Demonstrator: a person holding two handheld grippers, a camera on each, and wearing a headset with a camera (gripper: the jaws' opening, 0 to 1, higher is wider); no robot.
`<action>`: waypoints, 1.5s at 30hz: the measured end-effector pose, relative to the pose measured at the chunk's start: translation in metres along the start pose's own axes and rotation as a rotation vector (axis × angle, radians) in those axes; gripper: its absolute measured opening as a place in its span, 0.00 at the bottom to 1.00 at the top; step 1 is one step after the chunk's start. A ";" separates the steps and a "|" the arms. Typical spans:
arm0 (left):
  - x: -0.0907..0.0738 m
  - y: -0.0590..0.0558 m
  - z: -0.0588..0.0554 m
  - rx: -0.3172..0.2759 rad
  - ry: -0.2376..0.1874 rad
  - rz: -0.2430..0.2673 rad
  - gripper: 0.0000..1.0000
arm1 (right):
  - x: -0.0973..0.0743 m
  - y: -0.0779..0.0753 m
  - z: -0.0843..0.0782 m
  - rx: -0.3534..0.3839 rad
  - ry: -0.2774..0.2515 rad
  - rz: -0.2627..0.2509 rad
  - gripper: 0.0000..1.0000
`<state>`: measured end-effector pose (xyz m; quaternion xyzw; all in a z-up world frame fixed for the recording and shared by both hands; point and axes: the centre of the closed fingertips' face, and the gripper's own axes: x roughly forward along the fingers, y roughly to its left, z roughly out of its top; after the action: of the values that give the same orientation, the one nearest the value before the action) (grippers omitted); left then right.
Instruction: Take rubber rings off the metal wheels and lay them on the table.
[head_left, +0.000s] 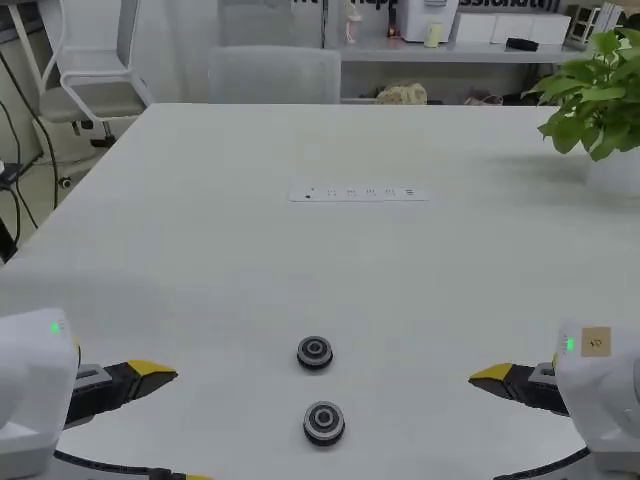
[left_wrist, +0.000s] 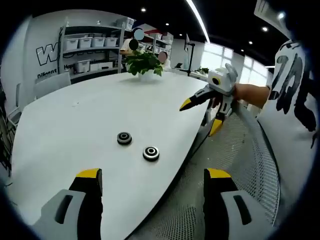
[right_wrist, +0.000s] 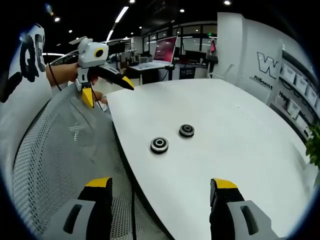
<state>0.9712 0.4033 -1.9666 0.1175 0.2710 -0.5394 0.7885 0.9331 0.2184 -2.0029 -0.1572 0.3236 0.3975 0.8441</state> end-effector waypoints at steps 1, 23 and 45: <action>0.000 0.000 0.000 0.000 0.000 0.000 0.82 | 0.000 0.000 0.000 0.001 0.000 0.000 0.80; 0.001 0.001 0.004 -0.004 -0.018 0.004 0.81 | 0.000 -0.004 0.009 -0.015 -0.013 -0.005 0.79; 0.001 0.004 0.016 0.024 -0.042 0.009 0.81 | 0.000 -0.012 0.027 -0.046 -0.040 -0.020 0.77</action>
<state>0.9799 0.3961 -1.9547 0.1167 0.2472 -0.5414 0.7951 0.9540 0.2252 -1.9827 -0.1717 0.2958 0.3994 0.8506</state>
